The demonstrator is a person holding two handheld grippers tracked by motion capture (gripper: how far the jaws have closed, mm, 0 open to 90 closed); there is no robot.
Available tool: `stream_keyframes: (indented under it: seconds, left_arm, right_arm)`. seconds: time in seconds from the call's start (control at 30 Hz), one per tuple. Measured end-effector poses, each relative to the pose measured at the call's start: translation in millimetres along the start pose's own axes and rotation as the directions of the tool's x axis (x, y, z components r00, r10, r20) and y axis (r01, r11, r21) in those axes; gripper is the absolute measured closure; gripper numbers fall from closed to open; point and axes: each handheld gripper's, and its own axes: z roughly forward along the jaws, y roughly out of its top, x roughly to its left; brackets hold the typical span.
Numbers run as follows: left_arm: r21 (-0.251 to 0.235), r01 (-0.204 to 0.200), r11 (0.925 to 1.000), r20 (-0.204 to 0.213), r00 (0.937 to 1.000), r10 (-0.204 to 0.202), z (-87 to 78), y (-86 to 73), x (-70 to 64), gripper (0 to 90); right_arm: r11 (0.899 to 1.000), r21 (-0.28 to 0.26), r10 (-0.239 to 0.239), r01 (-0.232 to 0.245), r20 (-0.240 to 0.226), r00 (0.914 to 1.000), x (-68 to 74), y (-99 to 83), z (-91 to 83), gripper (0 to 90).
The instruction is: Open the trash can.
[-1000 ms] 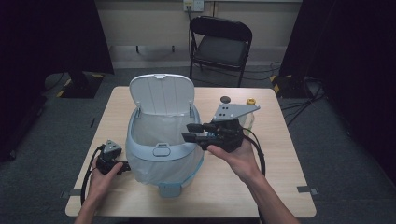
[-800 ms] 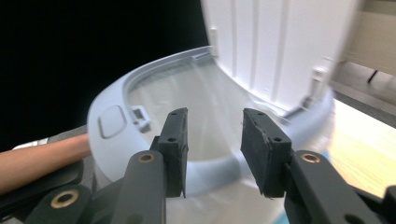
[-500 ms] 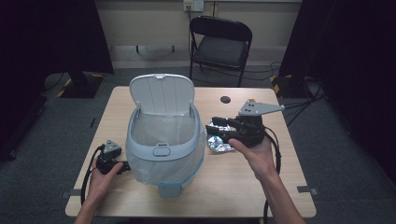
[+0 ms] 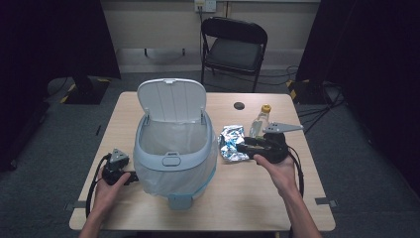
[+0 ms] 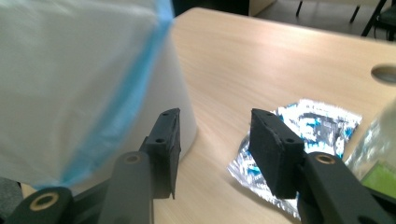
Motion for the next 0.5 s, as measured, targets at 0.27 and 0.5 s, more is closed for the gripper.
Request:
stream_keyframes:
  seconds: [0.27,0.5]
  left_arm:
    - [0.0,0.0,1.0,0.0,1.0,0.0,0.0,0.0,0.0,21.9]
    - [-0.001,0.0,1.0,0.0,1.0,0.0,0.1,0.0,0.0,21.9]
  right_arm:
    - [0.996,0.072,0.041,-0.046,0.065,0.997,-31.2,-30.8,21.0,55.9]
    - [0.988,0.139,0.051,-0.068,0.12,0.9914,-51.7,-53.2,42.1,58.9]
